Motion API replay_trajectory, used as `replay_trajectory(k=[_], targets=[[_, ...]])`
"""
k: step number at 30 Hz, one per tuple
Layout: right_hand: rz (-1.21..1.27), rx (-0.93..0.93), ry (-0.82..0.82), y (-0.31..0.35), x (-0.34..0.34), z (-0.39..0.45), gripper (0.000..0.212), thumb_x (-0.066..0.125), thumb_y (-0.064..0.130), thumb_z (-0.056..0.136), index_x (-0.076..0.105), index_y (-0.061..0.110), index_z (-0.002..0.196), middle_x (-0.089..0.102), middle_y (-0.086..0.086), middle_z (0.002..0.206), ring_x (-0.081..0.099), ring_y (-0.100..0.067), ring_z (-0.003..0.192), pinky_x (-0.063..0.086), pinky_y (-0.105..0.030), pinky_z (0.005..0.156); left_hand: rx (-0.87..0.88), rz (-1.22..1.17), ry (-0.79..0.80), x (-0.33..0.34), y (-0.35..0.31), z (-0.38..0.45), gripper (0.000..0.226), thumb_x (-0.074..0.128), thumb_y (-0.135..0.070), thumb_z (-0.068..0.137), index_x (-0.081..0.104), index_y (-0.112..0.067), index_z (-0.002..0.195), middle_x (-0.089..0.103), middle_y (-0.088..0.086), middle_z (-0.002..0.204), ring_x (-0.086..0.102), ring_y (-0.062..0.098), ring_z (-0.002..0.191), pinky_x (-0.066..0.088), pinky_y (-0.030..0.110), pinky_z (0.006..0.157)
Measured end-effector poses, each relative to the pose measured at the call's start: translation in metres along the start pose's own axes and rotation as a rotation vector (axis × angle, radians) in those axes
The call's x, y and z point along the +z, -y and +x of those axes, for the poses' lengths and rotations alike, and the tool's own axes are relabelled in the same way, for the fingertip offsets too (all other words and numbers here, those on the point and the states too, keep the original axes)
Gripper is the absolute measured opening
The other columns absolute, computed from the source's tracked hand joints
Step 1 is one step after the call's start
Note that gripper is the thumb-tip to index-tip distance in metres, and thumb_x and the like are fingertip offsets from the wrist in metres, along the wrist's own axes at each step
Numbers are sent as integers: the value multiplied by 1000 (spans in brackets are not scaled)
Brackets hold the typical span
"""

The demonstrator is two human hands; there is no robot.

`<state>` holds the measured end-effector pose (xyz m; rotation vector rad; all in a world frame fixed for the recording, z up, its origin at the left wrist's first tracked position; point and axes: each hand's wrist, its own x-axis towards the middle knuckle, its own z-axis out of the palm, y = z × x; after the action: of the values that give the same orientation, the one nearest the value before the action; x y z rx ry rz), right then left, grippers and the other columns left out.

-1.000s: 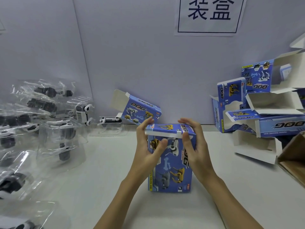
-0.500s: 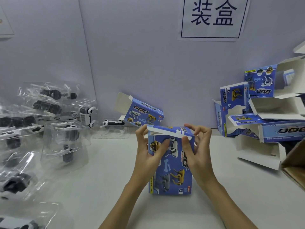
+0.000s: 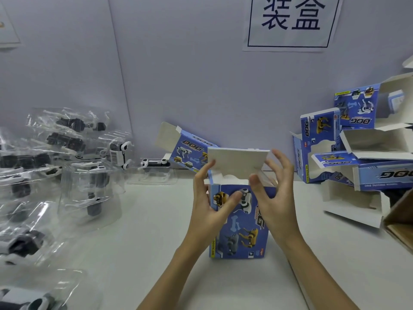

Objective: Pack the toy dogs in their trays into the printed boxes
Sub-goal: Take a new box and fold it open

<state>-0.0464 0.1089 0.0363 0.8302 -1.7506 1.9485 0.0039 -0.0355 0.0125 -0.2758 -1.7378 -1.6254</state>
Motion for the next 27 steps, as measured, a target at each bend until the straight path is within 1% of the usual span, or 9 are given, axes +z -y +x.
replay_trajectory(k=[2, 4, 6, 12, 15, 18, 22, 25, 27], targets=[[10, 50, 36, -3, -3, 1, 73, 65, 40, 92, 30, 34, 156, 55, 2, 146, 62, -15, 130, 57, -48, 103, 15, 5, -8, 0, -1, 2, 80, 78, -50, 88, 34, -42, 154, 37, -44, 146, 46, -22, 126, 54, 11, 87], [7, 39, 95, -7, -6, 2, 63, 61, 39, 98, 33, 38, 154, 61, 0, 139, 66, -23, 125, 58, -57, 98, -12, -8, 8, -5, 2, 3, 74, 77, -45, 90, 37, -46, 152, 36, -38, 152, 46, -4, 140, 56, 18, 93], [-38, -23, 103, -9, -8, 1, 55, 60, 39, 102, 36, 44, 151, 64, 2, 131, 66, -22, 123, 60, -52, 95, -36, 18, 86, -13, 6, 3, 65, 75, -38, 94, 41, -48, 149, 38, -23, 156, 54, 17, 139, 58, 28, 95], [-229, -160, 168, -9, -15, 4, 23, 48, 44, 103, 62, 41, 121, 58, 5, 130, 60, -17, 126, 60, -28, 90, -15, 186, 131, -24, 3, 9, 61, 82, -39, 89, 48, -44, 138, 48, -23, 143, 63, 12, 118, 57, 24, 85], [-264, -111, 156, -9, -20, 8, 18, 52, 54, 105, 55, 41, 117, 62, 10, 122, 73, -25, 99, 64, -49, 72, -29, 139, 111, -24, -1, 11, 78, 90, -35, 80, 36, -44, 136, 51, -23, 136, 68, 13, 110, 59, 24, 78], [-200, -53, 147, -12, -19, 9, 26, 58, 57, 100, 47, 48, 122, 63, 25, 114, 77, -25, 80, 63, -46, 57, -28, 125, 69, -27, 3, 12, 89, 94, -35, 76, 29, -40, 137, 56, -15, 133, 70, 18, 108, 61, 32, 83], [-326, -173, -10, -8, -9, 8, 60, 66, 44, 101, 39, 25, 151, 47, 6, 153, 51, -14, 140, 49, -34, 111, -48, 153, 71, -24, 12, 13, 106, 88, -43, 81, 15, -51, 157, 51, -13, 144, 66, 13, 119, 58, 28, 94], [-595, -532, -208, 6, 8, 6, 53, 69, 24, 97, 45, 6, 141, 43, -24, 151, 40, -35, 146, 36, -54, 119, -112, 86, 121, -24, 31, 2, 118, 87, -37, 84, -2, -60, 157, 56, -10, 146, 66, 13, 123, 56, 36, 103], [-585, -679, -102, 19, 37, -2, 38, 67, 16, 98, 55, 6, 133, 48, -21, 149, 45, -36, 143, 38, -56, 116, -143, 55, 132, -7, 19, 3, 108, 79, -41, 88, -3, -64, 155, 60, -30, 136, 66, 13, 122, 54, 29, 100]])
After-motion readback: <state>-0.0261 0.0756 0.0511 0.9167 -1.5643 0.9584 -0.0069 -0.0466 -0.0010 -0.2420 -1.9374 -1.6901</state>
